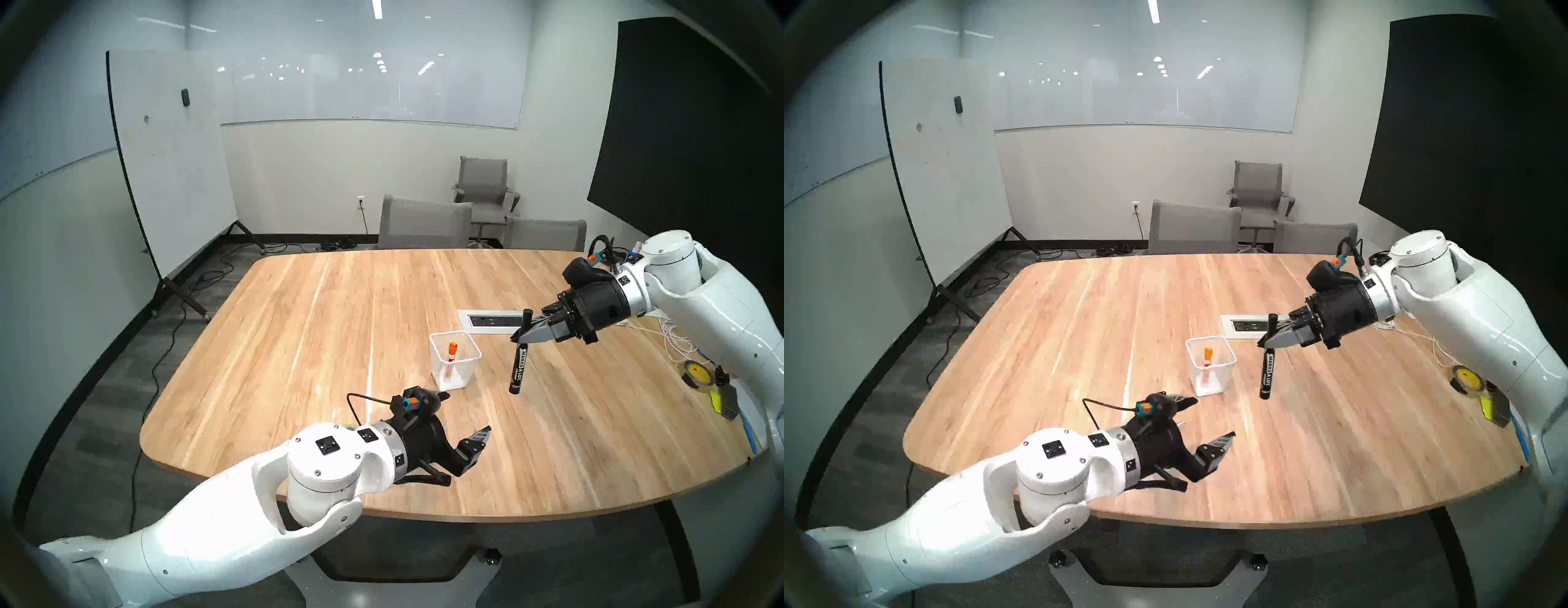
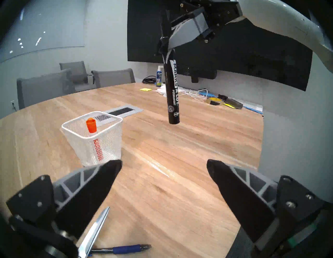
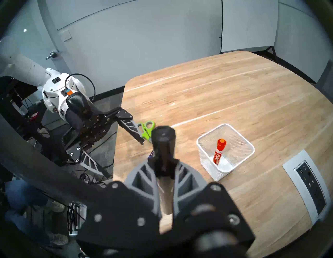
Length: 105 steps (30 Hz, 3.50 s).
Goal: Place the pen, the marker, and the scissors into the pen holder
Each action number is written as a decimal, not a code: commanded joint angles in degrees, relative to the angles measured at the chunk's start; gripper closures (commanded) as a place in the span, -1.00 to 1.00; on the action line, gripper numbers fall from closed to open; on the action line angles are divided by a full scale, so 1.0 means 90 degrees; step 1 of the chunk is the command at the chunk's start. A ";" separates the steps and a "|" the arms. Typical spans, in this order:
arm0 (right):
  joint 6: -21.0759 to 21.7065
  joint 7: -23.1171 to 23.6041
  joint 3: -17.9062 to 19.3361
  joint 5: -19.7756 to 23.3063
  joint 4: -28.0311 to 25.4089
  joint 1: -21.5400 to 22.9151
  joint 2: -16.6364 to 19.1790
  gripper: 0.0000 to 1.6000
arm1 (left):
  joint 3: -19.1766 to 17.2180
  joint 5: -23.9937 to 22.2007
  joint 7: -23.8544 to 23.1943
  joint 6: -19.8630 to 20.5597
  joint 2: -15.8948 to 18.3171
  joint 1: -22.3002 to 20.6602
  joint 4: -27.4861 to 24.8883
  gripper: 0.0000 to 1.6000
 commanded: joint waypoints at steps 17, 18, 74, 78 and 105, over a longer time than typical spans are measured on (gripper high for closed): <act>0.0719 -0.0824 0.0130 -0.0371 0.0668 0.0701 -0.1421 1.00 | -0.0021 -0.0023 0.0091 -0.0068 0.0040 0.0058 -0.0242 -1.00; 0.0739 -0.0834 0.0134 -0.0378 0.0678 0.0718 -0.1444 1.00 | -0.0020 -0.0024 0.0091 -0.0068 0.0040 0.0058 -0.0242 -1.00; 0.0147 -0.1501 0.0241 -0.0363 0.1752 0.0436 -0.1996 1.00 | -0.0035 -0.0023 0.0068 -0.0070 0.0042 0.0068 -0.0249 -1.00; 0.0143 -0.1476 0.0243 -0.0364 0.1777 0.0440 -0.2013 1.00 | -0.0035 -0.0023 0.0068 -0.0070 0.0042 0.0068 -0.0249 -1.00; 0.0348 -0.1430 0.0410 -0.0270 0.1544 0.0405 -0.1940 1.00 | -0.0034 -0.0023 0.0067 -0.0069 0.0042 0.0066 -0.0247 -1.00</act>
